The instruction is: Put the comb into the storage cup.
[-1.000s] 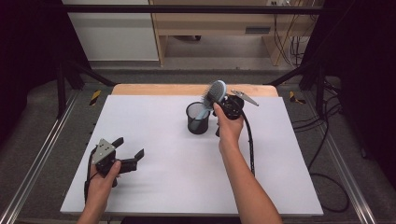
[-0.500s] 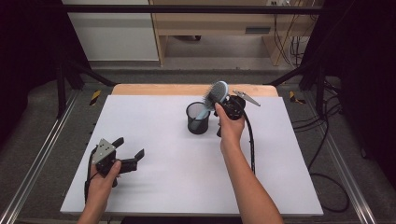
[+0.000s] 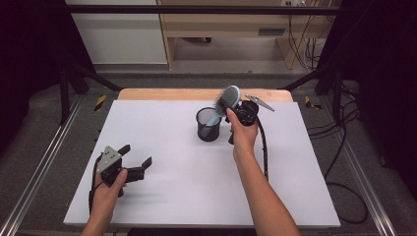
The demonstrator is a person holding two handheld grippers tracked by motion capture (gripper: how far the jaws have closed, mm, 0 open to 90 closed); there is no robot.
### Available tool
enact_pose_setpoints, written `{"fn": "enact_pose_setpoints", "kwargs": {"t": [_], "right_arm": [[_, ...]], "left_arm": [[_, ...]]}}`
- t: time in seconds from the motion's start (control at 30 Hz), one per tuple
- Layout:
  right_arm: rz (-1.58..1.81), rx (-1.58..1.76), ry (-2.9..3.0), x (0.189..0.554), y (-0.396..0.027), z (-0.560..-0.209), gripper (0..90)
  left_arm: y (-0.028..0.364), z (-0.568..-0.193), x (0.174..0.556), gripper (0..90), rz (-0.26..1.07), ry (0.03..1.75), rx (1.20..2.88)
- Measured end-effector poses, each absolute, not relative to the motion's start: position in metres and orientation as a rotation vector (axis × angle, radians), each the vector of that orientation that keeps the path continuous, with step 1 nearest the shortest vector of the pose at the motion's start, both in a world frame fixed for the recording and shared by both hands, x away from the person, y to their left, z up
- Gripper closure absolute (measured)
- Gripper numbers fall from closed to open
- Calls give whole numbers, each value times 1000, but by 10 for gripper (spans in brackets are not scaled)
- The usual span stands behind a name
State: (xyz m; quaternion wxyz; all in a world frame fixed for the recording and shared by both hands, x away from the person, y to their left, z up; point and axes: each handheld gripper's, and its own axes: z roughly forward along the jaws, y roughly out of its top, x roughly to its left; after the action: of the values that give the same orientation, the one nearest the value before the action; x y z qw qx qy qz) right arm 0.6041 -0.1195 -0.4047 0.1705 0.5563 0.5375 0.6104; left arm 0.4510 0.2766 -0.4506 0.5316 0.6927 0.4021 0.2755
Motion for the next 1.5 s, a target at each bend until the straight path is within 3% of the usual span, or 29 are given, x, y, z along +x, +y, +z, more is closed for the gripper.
{"fn": "enact_pose_setpoints", "kwargs": {"t": [0.5,0.87,1.5], "right_arm": [[1724,1585,1546,604,-120,-404,364],[1625,1631,1605,604,-122,-405,71],[1521,1503,1670,589,-132,-388,62]], "left_arm": [[276,-450,450,34,659,955,1658],[276,-450,451,33,654,957,1653],[308,-441,449,26,711,1014,1565]]}}
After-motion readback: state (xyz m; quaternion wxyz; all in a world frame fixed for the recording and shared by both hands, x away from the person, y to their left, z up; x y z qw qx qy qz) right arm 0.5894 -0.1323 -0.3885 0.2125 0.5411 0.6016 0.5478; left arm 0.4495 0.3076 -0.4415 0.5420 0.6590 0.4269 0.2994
